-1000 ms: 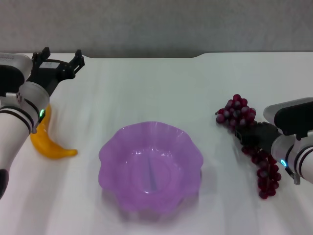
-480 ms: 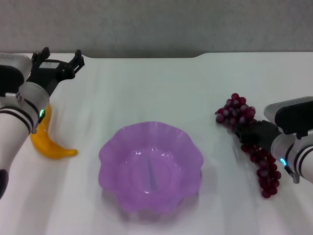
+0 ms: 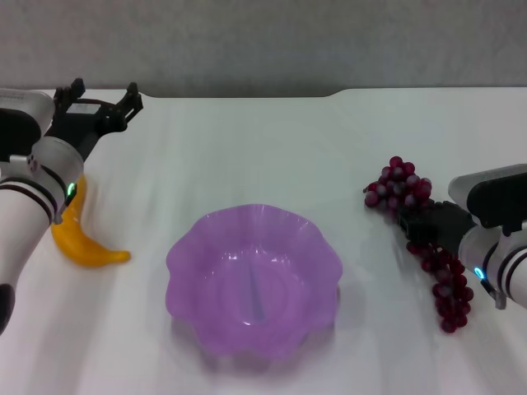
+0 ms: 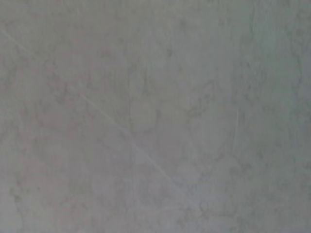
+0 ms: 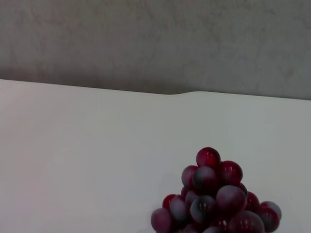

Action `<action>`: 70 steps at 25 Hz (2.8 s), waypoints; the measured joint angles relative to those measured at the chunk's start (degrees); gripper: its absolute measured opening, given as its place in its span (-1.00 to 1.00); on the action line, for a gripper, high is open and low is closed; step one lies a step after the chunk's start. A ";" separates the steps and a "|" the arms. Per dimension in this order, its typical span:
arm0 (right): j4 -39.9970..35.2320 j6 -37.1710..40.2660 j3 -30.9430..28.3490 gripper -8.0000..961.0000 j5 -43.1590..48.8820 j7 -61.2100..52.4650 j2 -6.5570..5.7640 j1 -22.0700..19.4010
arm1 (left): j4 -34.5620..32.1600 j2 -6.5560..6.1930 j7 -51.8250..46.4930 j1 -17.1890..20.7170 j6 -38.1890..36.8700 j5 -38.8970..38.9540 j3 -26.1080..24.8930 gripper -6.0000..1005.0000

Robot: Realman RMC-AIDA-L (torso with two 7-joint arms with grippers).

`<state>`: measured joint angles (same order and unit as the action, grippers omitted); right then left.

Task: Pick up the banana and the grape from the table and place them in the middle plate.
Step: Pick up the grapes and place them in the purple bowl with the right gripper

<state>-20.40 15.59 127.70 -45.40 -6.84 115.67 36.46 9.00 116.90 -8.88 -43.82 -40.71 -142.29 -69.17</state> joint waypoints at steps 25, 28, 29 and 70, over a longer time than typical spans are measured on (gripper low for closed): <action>-0.84 11.00 3.54 -0.11 -0.17 -0.55 0.10 -2.69 | 0.66 -0.09 0.01 0.16 0.06 0.00 0.00 0.71; -1.95 13.72 4.56 -0.12 -0.25 -0.99 0.08 -3.56 | 0.66 -0.09 0.04 0.35 0.07 0.00 0.00 0.71; -2.18 13.90 4.58 -0.12 -0.25 -1.01 0.08 -3.63 | 0.67 -0.09 0.09 0.36 0.08 0.00 0.00 0.71; -37.38 -6.36 -13.94 -0.14 -0.02 31.32 -0.64 -10.89 | 0.18 -0.45 0.53 3.02 0.28 -0.30 0.00 0.69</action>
<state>-57.78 9.22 113.77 -45.42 24.48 115.02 25.56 9.18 116.45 -8.35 -40.79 -40.43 -142.59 -69.17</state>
